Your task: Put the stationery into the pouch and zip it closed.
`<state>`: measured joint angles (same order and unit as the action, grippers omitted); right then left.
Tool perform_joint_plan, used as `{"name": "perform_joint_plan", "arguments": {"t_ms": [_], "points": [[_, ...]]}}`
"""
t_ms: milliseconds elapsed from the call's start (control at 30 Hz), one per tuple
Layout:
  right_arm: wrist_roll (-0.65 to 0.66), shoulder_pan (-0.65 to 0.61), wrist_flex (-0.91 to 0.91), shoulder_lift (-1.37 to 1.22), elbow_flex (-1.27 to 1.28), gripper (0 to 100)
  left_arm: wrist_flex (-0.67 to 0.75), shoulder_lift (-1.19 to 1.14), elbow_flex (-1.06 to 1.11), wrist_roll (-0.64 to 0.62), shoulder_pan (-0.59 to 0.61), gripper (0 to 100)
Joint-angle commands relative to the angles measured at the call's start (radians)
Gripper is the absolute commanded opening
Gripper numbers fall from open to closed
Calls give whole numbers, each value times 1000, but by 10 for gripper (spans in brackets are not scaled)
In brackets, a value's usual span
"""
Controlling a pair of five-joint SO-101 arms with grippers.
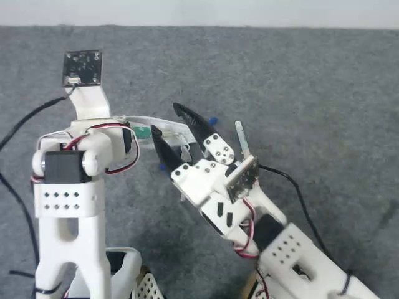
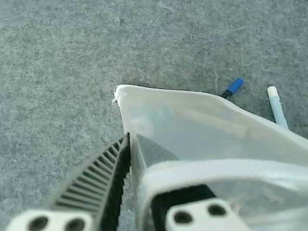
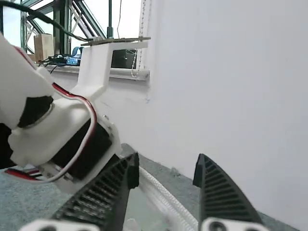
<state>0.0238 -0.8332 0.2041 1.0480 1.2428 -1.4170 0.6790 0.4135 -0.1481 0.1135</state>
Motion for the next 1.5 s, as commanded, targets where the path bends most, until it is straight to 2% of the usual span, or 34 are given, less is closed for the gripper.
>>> {"name": "perform_joint_plan", "arguments": {"t_ms": [0, 433, 600, 733, 867, 1467], "points": [[6, 1, -220, 140, -91, 173, 35, 3, -18, -12, 0, 12], [6, 179, -803, 211, -295, 175, 35, 5, -15, -12, 2, 12], [5, 286, -943, 206, -353, 174, 35, 5, -15, -12, 2, 12], [-25, 348, -997, 200, -362, 173, 35, 5, -15, -12, 2, 12], [-41, 352, -1044, 159, -362, 173, 35, 5, -15, -12, 2, 12], [-38, 440, -1050, -438, -499, 173, 32, 5, -13, -11, 2, 12]]}}
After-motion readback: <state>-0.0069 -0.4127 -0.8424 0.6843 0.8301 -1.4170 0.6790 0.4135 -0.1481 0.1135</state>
